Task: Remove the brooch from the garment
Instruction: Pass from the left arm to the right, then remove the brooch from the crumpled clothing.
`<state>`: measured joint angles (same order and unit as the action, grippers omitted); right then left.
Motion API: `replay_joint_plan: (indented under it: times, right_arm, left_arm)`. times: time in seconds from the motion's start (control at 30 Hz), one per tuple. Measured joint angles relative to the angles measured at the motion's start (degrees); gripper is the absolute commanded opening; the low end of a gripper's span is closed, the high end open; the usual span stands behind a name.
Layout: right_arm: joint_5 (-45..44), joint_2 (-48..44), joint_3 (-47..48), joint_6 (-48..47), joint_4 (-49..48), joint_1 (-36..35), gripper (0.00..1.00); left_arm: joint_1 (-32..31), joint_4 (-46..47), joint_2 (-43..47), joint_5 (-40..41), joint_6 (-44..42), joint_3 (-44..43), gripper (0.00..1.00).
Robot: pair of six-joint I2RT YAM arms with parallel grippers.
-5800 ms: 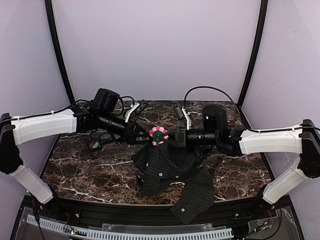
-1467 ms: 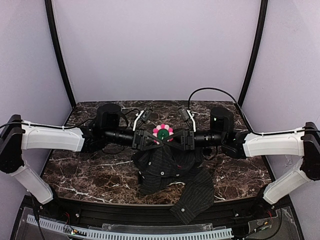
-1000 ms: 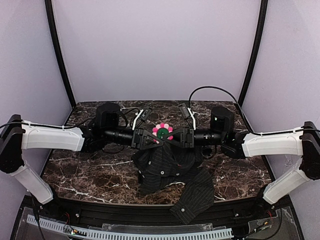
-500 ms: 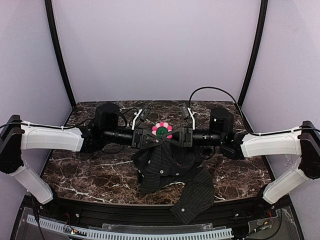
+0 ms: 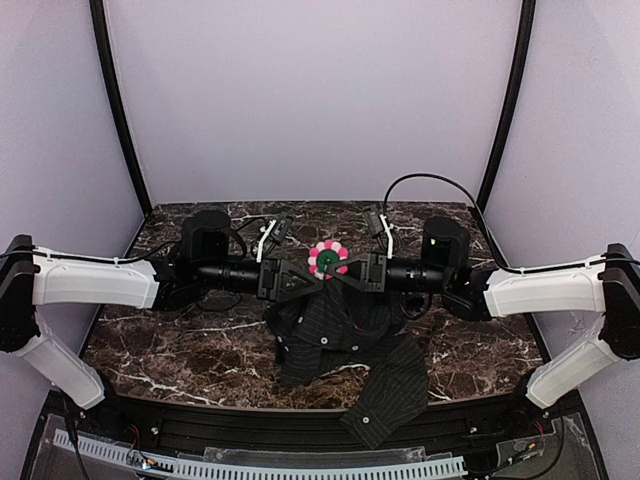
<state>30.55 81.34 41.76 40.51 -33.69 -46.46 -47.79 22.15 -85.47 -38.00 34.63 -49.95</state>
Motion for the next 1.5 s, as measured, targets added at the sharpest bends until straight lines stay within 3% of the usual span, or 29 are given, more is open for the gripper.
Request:
replay_joint_plan:
  times: [0.2, 0.37, 0.43, 0.57, 0.6, 0.67, 1.07, 1.5]
  right_arm:
    - [-2.3, -2.3, 0.0, -3.3, 1.2, 0.0, 0.00]
    - [-5.0, -4.0, 0.0, -6.7, 4.2, 0.0, 0.00]
    - [-5.9, -4.3, 0.0, -7.6, 4.7, 0.0, 0.00]
    - [-8.1, -4.7, 0.0, -9.2, 6.1, -0.3, 0.00]
    - [-8.7, -4.9, 0.0, -9.7, 6.6, -0.3, 0.00]
    - [-9.9, -5.2, 0.0, -10.7, 7.3, -0.4, 0.00]
    - [-19.5, -7.2, 0.5, -19.1, 15.9, -2.4, 0.00]
    - [-28.6, -6.2, 0.4, -19.7, 18.0, -3.3, 0.00]
  left_arm:
    - [0.0, 0.1, -0.4, -0.7, -0.2, 0.1, 0.71]
    - [-1.0, -3.5, -2.4, 0.6, -2.3, -1.3, 0.66]
    - [-1.9, -5.5, -3.6, 1.3, -3.4, -2.8, 0.57]
    - [-3.2, -8.0, -6.0, 2.4, -5.2, -6.0, 0.27]
    - [-3.3, -8.4, -6.4, 2.5, -5.4, -6.4, 0.16]
    - [-3.4, -8.8, -6.7, 2.7, -5.7, -6.7, 0.04]
    - [-3.3, -9.0, -6.3, 3.0, -5.2, -6.7, 0.01]
    - [-1.4, -5.4, -1.5, 0.2, -1.0, -4.2, 0.01]
